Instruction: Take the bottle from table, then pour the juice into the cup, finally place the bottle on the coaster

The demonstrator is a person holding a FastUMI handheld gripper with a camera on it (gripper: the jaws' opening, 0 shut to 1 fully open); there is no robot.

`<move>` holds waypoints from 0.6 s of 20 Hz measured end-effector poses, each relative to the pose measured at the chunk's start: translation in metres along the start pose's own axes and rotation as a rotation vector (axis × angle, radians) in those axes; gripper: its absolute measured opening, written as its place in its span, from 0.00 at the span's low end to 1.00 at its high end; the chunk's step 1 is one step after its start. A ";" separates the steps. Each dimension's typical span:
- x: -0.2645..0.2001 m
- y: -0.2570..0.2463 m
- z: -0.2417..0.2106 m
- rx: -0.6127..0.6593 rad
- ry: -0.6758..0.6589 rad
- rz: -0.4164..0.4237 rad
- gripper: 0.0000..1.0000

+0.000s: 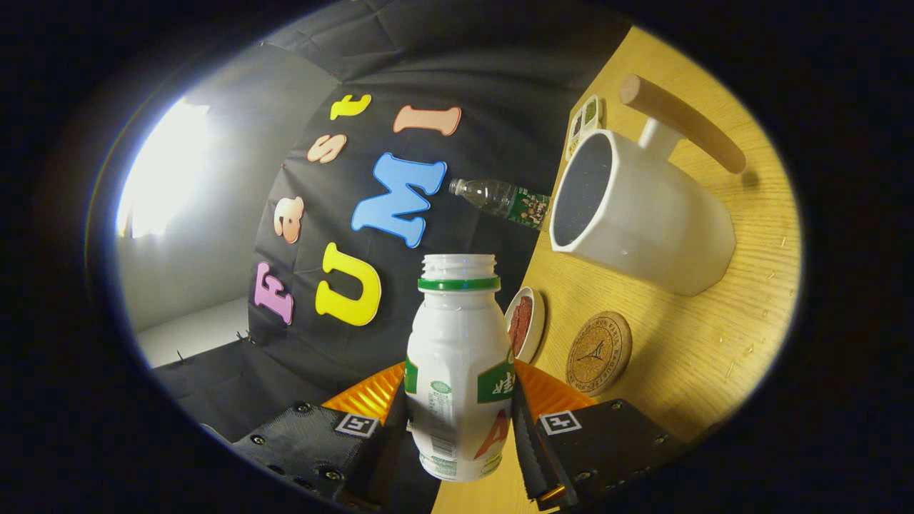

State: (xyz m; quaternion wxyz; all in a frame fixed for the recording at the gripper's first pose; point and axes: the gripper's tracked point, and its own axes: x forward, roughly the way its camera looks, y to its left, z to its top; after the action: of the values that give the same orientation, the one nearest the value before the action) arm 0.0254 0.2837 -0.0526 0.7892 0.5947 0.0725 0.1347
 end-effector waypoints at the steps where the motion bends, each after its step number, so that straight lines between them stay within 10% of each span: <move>1: 0.001 -0.005 0.002 0.003 -0.003 -0.010 0.67; 12: 0.005 -0.002 0.014 0.138 -0.039 0.049 0.67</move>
State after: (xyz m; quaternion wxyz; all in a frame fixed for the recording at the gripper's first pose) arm 0.0344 0.2718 -0.0505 0.7442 0.6517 0.0518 0.1370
